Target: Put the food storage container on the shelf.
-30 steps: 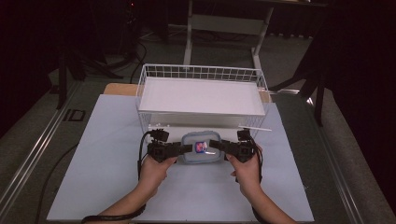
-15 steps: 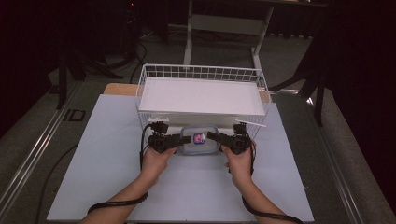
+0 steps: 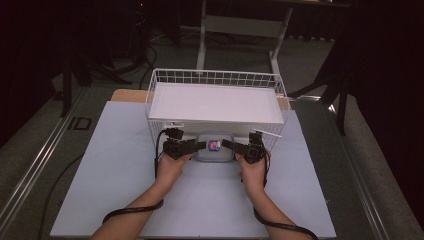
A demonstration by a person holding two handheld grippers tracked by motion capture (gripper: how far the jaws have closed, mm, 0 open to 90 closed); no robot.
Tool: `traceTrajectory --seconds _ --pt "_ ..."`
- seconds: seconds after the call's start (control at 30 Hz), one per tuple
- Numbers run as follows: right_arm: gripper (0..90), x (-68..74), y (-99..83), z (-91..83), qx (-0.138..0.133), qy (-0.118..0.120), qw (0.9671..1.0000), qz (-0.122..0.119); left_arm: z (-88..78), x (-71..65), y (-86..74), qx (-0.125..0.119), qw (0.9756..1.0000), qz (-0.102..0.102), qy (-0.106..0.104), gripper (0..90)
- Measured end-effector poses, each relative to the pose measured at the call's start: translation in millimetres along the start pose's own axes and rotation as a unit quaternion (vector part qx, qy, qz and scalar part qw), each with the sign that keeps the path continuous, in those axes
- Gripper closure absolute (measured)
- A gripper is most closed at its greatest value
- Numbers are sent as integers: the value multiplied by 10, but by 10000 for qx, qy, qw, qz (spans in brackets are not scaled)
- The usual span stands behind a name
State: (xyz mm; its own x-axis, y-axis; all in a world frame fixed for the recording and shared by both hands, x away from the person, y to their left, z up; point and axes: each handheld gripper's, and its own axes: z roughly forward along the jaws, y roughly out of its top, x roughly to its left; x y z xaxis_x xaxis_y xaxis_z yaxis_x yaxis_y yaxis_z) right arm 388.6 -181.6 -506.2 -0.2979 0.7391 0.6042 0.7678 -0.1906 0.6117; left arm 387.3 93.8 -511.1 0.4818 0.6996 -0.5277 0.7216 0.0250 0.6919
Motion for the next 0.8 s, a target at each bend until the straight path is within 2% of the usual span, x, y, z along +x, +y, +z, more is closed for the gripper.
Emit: traceTrajectory --seconds 0.07,0.27,0.37,0.43,0.57,0.6,0.63,0.7,0.8 --pt "403 -29 -10 19 -77 15 9999 66 19 13 11 -45 9999 -104 -23 481" --pt "403 -43 3 47 -117 -27 9998 176 45 88 30 -124 9997 163 -121 477" --pt "397 -68 14 80 -145 -55 9999 48 75 58 28 -192 9991 370 68 469" --pt "389 -116 8 109 -166 1 9997 181 93 58 27 -200 9989 405 108 444" --pt "382 -113 2 121 -219 -56 9997 128 102 63 37 -232 9979 547 239 431" --pt "380 -104 -1 123 -227 -113 9997 71 116 62 33 -307 9971 632 276 431" --pt "380 -80 -8 115 -255 -173 9994 -127 121 57 30 -331 9968 653 306 409" --pt "416 -62 -6 97 -299 -202 9989 -288 127 42 23 -388 9964 681 325 405" --pt "398 1 -10 58 -381 -287 9967 -664 95 3 11 -408 9955 717 466 393"
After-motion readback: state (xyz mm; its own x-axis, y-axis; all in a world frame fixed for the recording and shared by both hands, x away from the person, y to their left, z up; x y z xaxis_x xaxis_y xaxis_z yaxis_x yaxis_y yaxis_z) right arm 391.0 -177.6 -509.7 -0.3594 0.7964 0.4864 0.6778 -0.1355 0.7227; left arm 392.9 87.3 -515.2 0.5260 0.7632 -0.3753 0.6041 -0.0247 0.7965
